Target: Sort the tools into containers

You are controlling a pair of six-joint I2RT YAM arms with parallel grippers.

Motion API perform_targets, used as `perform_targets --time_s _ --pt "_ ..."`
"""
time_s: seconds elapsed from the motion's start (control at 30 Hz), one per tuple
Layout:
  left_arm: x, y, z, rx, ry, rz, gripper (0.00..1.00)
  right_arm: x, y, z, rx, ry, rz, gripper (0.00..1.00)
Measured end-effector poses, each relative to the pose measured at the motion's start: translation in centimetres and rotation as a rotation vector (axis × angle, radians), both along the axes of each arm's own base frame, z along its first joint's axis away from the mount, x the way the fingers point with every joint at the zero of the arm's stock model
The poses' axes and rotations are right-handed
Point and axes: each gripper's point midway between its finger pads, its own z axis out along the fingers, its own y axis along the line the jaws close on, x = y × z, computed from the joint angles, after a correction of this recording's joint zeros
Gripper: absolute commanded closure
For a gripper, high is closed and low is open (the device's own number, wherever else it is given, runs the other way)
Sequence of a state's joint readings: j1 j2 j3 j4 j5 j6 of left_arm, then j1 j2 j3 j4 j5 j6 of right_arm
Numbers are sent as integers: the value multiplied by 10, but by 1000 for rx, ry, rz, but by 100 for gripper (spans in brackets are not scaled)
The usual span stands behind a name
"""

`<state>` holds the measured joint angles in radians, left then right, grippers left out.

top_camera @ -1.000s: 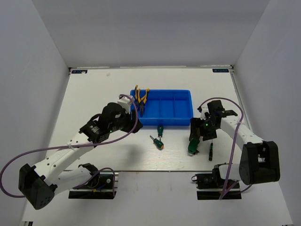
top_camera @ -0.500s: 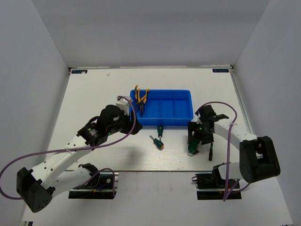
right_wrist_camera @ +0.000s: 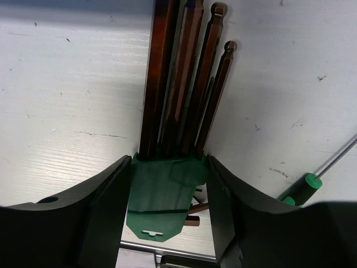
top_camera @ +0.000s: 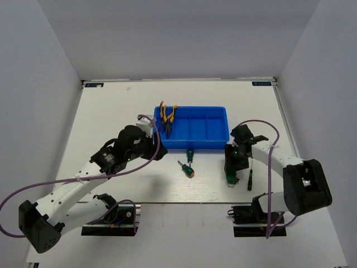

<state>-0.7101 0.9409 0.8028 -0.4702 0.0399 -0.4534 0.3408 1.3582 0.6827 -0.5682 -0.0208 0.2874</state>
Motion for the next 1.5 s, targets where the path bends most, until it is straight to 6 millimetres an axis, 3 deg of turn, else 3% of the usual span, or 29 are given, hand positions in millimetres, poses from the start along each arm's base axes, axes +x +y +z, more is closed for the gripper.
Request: perform_targets --time_s 0.13,0.4,0.77,0.9,1.0,1.1,1.2,1.3,1.5 --pt "-1 2 1 1 -4 5 37 -1 -1 1 -2 -1 7 100" --pt "-2 3 0 6 1 6 37 -15 2 24 51 -41 81 100" --pt "-1 -1 8 0 -4 -4 37 -24 32 69 233 -65 212 100" --pt "1 -4 10 -2 -1 -8 40 -17 48 94 312 -92 247 100" --pt "2 -6 7 7 11 -9 40 1 65 122 366 -127 279 100" --pt "1 -6 4 18 33 -5 40 31 90 147 420 -173 307 100" --pt "-1 -6 4 19 41 0 38 57 111 160 453 -212 317 100" --pt "-1 -5 3 16 51 11 38 85 137 165 478 -220 312 100" --pt "-1 -2 1 15 65 39 38 143 189 151 479 -239 301 100"
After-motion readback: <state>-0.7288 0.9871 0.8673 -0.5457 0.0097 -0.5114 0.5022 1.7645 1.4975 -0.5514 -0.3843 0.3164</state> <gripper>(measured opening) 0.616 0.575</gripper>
